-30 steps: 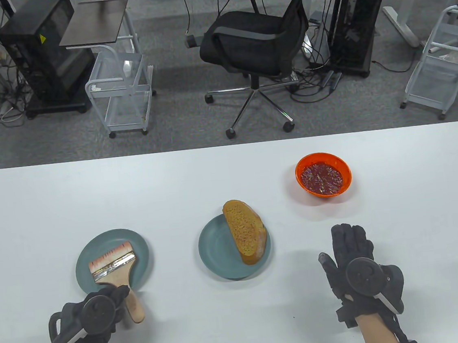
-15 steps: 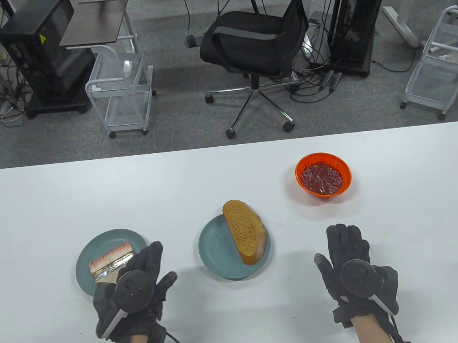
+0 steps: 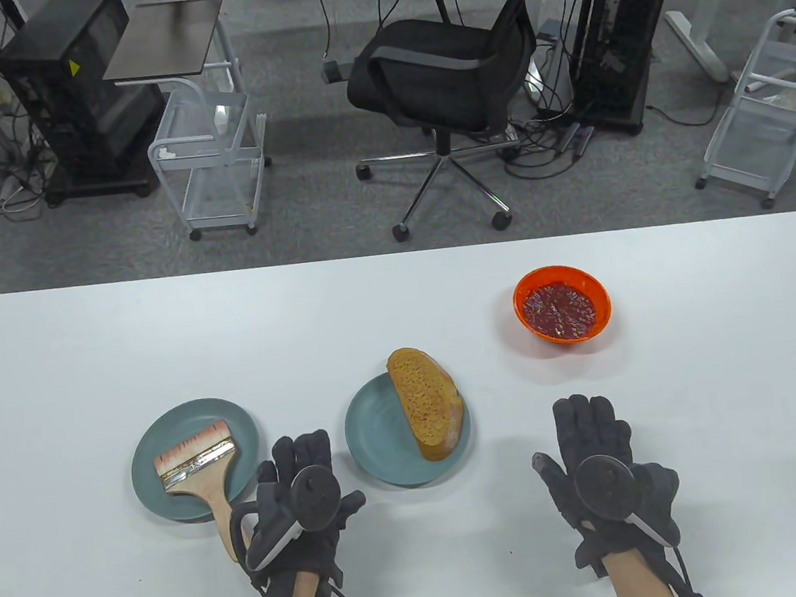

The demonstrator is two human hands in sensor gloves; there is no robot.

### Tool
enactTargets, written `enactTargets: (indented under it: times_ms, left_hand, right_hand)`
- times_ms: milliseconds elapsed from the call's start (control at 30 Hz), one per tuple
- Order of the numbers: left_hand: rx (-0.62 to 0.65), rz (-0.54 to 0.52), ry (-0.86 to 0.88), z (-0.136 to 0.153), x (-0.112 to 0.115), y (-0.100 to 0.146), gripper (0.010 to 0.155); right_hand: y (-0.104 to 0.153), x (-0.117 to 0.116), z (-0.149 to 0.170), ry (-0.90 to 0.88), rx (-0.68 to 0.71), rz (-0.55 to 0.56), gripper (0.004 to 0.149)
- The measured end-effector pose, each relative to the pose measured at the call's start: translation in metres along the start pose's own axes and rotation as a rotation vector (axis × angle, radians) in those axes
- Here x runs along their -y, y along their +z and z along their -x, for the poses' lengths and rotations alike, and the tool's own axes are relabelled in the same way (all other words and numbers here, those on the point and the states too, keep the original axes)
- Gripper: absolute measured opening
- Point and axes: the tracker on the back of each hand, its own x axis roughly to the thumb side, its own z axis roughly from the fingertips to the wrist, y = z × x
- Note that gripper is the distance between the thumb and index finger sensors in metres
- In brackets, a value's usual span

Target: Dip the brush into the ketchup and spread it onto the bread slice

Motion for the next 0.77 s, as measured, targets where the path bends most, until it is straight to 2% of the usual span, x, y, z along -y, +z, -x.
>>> enactTargets:
  times_ms: [767]
  left_hand:
    - [0.001, 0.02, 0.023, 0.007, 0.004, 0.0, 0.092]
  right_hand:
    - [0.001, -0.009, -0.009, 0.015, 0.001, -0.036, 0.075]
